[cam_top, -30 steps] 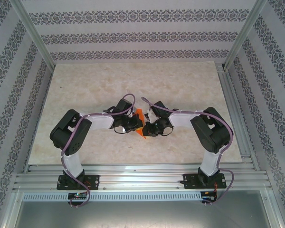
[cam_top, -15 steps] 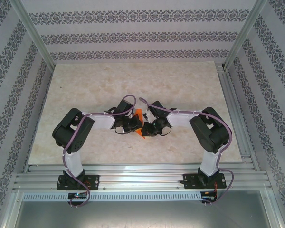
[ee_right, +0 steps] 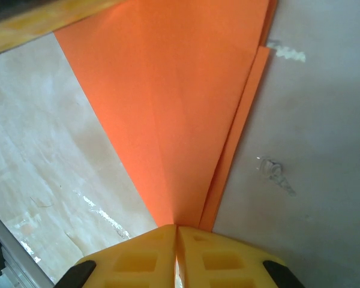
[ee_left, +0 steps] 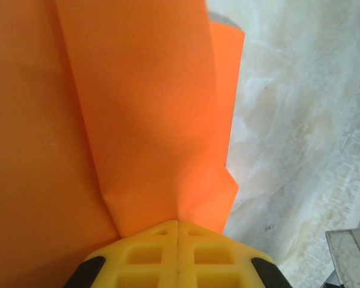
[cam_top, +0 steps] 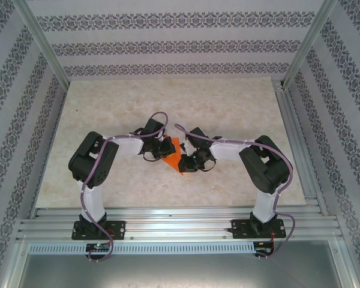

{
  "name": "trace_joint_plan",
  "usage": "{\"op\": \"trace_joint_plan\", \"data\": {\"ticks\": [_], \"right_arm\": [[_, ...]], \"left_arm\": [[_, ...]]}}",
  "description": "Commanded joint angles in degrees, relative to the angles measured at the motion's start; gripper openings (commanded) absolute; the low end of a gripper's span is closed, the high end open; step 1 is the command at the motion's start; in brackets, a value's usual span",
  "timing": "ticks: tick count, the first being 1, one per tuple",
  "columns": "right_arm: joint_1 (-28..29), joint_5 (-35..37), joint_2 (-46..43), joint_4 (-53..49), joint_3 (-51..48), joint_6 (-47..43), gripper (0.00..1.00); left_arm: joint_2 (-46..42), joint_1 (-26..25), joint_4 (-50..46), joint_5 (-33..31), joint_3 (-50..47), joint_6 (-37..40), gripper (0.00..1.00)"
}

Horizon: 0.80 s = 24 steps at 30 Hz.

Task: Fold a paper plane with a square sheet of paper (fold left side to right side)
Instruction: Fourth fold the wing at the center of the table.

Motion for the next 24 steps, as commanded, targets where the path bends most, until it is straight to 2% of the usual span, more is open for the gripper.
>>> {"op": "trace_joint_plan", "data": {"ticks": [1,24], "right_arm": [[1.40,7.66,3.96,-6.47,-2.97,-1.29,0.11],[1.72,7.39,3.81,-6.55,-2.79,-1.03,0.11]], "left_arm": [[3.33,3.30,1.36,-4.48,1.67,2.52,0.00],[10.61,11.89,-0.30,-4.57,12.63,7.49,0.02]]}}
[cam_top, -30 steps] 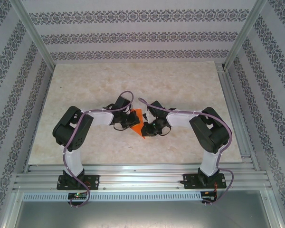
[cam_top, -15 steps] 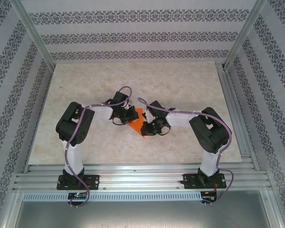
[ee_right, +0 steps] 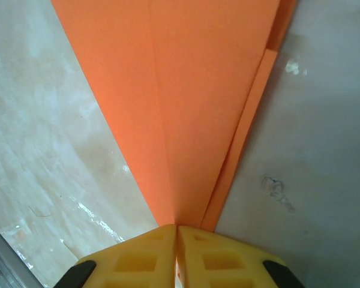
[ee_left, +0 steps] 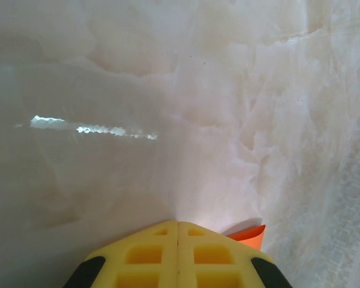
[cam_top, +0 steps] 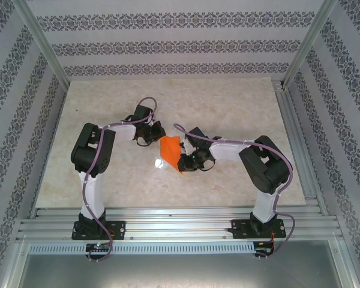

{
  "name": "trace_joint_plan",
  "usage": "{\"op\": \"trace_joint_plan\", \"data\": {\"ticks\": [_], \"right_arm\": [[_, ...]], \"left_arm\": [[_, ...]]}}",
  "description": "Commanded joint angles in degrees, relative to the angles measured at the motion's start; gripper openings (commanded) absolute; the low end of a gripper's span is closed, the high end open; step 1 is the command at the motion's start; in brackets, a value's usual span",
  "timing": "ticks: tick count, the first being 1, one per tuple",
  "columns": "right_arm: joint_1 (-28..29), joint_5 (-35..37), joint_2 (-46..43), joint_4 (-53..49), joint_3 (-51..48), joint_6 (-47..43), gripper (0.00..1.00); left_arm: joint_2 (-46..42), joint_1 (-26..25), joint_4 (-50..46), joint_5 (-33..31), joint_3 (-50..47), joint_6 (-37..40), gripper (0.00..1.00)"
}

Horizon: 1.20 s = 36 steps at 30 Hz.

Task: Fold a paper plane with a square sheet of paper (fold left side to right side)
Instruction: Fourth fold the wing at the center of the table, then turn over the paper at the center of the table.

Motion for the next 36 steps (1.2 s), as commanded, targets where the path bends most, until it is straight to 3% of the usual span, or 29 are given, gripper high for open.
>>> {"op": "trace_joint_plan", "data": {"ticks": [1,12,18,25,36], "right_arm": [[1.37,6.06,3.55,-7.75,-2.73,-1.00,0.11],[0.90,4.30,-2.38,-9.23,5.11,-1.68,0.15],[-0.47,3.33,-6.55,-12.02,8.96,-1.79,0.17],[-3.28,1.24,-12.06,-8.48,6.04,-0.11,0.19],[-1.66,-0.47,-6.92,2.34,5.84,4.14,0.12]], "left_arm": [[2.99,2.54,1.64,-3.18,1.58,2.19,0.03],[-11.12,6.41,-9.76,-4.08,5.52,10.28,0.21],[-18.25,2.44,-4.89,3.74,-1.15,8.02,0.15],[-14.75,-6.24,-2.64,4.26,-1.96,6.66,0.07],[-2.95,-6.80,-2.22,3.18,1.22,6.97,0.00]]}}
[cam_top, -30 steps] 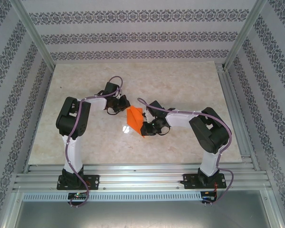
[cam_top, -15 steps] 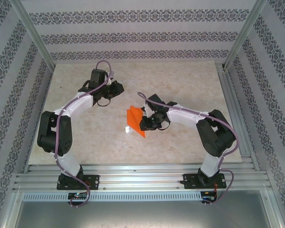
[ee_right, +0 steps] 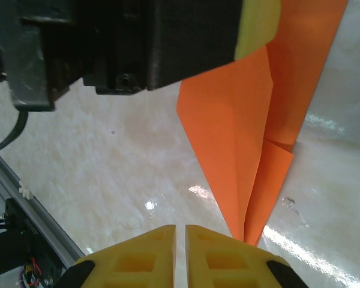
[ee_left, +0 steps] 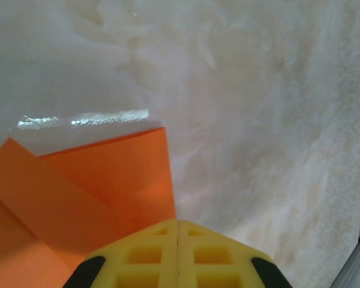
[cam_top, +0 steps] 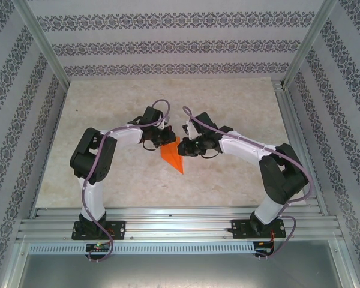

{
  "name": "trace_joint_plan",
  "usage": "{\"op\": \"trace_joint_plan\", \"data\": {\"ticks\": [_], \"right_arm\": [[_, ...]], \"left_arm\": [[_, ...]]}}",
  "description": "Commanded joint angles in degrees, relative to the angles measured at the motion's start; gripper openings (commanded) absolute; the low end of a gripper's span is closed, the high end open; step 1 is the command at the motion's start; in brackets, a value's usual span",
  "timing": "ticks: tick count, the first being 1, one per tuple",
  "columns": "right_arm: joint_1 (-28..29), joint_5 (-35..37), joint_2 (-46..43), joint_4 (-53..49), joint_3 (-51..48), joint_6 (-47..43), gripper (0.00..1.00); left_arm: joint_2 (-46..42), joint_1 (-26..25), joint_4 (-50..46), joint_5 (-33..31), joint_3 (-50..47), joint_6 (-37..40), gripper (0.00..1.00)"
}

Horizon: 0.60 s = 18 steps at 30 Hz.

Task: Fold a paper plane with a square sheet of paper (fold left side to right side)
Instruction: Turn over the paper at the center of the table.

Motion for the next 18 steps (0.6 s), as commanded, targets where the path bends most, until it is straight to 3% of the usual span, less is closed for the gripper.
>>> {"op": "trace_joint_plan", "data": {"ticks": [1,18], "right_arm": [[1.33,-0.93,3.28,6.12,0.31,2.17,0.12],[2.69,0.96,15.97,8.69,4.53,0.68,0.11]], "left_arm": [[2.57,0.35,1.91,0.23,2.23,-0.20,0.00],[5.32,0.35,2.75,-1.91,-0.46,0.01,0.00]]}}
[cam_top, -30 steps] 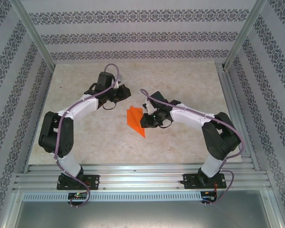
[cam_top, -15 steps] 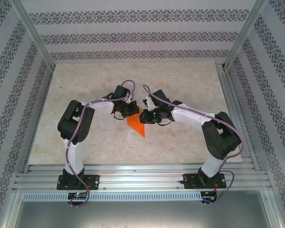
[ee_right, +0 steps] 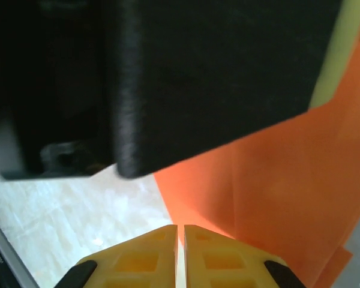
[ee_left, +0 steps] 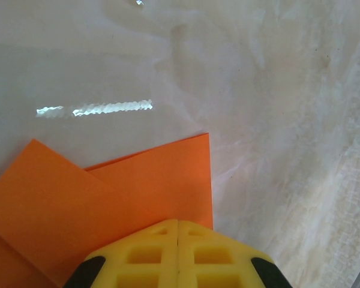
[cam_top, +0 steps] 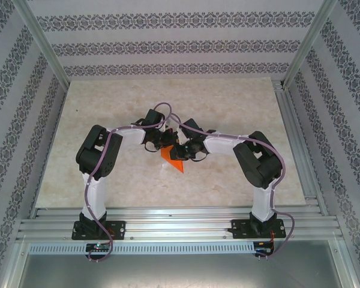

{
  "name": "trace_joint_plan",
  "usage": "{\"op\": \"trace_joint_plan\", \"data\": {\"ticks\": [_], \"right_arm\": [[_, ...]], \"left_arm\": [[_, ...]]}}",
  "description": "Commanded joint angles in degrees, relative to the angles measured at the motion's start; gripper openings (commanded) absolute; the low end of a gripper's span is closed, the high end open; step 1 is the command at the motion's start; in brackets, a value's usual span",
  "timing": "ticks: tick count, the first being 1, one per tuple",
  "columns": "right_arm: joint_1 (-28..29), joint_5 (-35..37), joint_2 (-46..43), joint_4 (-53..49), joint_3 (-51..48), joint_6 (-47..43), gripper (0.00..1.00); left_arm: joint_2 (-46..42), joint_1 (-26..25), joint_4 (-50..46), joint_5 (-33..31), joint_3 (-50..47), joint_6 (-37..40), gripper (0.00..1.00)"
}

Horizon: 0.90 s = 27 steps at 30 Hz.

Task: Fold a paper plane with a square sheet of paper (fold left side to right side)
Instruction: Turn over the paper at the center of the table.

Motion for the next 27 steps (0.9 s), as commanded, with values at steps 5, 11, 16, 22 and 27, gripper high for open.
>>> {"op": "trace_joint_plan", "data": {"ticks": [5,11,16,22,27], "right_arm": [[0.12,1.12,0.90,1.08,-2.15,-1.02,0.11],[0.43,-0.23,-2.42,2.06,-8.67,-0.28,0.11],[1.65,-0.73,-6.10,1.30,-13.16,0.16,0.11],[2.36,-0.86,-8.96,1.62,-18.63,1.38,0.11],[2.41,-1.01,-11.74,2.88,-22.48,2.52,0.11]], "left_arm": [[1.10,0.11,0.17,-3.38,-1.54,0.79,0.00],[1.18,0.16,-1.02,-4.96,-1.20,1.51,0.00],[1.36,0.15,-1.59,-6.01,-0.93,1.74,0.00],[1.64,0.16,-1.58,-6.25,-0.84,1.73,0.00],[0.81,0.12,-1.66,-5.86,-0.68,1.75,0.00]]}}
